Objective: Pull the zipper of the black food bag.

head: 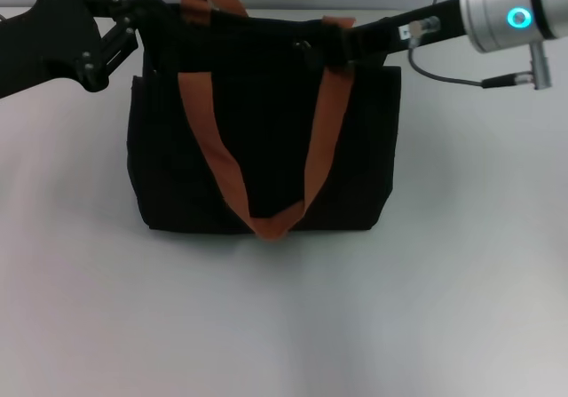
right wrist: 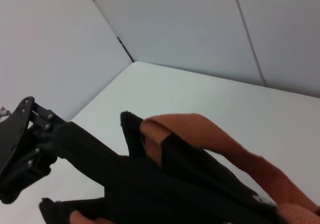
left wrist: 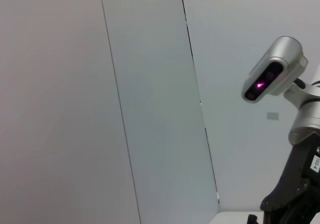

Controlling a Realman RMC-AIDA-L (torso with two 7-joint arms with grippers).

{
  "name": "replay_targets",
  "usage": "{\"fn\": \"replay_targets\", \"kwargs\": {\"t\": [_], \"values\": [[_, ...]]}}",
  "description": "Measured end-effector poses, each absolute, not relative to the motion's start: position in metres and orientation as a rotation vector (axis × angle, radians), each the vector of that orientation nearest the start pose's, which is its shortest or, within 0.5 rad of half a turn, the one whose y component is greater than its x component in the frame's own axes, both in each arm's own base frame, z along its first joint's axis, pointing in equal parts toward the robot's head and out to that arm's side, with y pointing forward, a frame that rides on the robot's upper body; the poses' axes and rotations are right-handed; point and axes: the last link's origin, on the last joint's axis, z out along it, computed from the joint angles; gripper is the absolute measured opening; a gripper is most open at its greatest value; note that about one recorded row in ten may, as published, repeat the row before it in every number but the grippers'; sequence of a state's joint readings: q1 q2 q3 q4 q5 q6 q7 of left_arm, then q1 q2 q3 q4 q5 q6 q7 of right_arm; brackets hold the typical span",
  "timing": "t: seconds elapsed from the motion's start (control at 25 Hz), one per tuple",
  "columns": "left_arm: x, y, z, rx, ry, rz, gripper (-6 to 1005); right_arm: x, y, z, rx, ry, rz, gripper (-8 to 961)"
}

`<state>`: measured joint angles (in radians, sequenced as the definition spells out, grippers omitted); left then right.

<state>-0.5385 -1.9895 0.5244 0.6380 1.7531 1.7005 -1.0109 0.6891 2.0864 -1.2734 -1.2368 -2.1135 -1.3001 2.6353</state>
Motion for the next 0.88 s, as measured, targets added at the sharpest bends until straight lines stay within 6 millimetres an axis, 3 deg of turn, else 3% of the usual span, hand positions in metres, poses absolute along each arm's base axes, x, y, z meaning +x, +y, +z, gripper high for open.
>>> {"fn": "replay_targets", "kwargs": {"t": [0.36,0.88], "values": [[-0.251,0.346,0.077,-2.428,-0.044,-0.924,84,0.12,0.383,0.012,-2.565,1.172,0.394,18],[-0.252,0.346,0.076,-2.425,-0.05,-0.924,84,0.123,0.384,0.02,-2.558,1.183,0.522,84]]}}
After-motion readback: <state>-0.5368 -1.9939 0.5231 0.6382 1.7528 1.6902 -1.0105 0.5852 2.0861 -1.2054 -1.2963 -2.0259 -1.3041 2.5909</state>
